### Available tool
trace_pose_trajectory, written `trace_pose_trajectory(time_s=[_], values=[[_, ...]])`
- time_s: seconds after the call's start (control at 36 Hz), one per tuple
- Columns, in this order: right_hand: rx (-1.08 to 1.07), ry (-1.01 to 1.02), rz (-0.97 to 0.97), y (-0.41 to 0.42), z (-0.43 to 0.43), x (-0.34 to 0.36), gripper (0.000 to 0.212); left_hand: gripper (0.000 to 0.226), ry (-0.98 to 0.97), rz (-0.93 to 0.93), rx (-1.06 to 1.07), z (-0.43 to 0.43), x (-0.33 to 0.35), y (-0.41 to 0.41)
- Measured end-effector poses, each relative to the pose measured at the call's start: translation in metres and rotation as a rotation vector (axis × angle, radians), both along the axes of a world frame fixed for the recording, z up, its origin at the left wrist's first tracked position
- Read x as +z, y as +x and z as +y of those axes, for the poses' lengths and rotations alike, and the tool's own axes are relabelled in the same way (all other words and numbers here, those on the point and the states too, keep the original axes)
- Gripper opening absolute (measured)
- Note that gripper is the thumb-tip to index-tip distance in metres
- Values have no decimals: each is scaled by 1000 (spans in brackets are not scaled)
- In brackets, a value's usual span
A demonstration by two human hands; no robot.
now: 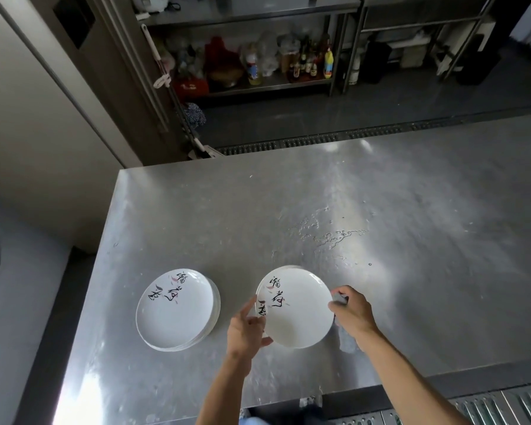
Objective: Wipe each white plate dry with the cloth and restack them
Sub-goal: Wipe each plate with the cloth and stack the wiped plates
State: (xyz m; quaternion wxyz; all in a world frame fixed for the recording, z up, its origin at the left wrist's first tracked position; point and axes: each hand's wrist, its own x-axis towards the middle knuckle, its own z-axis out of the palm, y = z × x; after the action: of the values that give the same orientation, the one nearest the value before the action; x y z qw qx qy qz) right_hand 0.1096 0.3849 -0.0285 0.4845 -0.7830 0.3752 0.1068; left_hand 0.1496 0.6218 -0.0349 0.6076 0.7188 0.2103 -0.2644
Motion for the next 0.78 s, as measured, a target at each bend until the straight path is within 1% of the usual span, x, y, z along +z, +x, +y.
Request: trace_pose_trajectory(time_s=[0.19,0.36,0.47,0.53,0.58,0.69,0.78], values=[[5,-28,-13,1,4,0,20,59,61,-46,-7,0,-1,3],[-20,-60,-32,1,5,0,13,48,125,-127,-5,-1,1,3],[-82,-59,-91,6,9,5,12,41,132,-115,2,4,5,4],[-108,-31,-140,12,14,9,10,38,129,-107,4,6,7,4],[-118,44,-182,19,22,14,9,36,123,-116,4,9,10,5],[-14,123,-191,33,46,27,22,35,98,-163,47,23,15,10],[103,99,-194,44,70,37,41,31,112,-211,101,42,19,14]])
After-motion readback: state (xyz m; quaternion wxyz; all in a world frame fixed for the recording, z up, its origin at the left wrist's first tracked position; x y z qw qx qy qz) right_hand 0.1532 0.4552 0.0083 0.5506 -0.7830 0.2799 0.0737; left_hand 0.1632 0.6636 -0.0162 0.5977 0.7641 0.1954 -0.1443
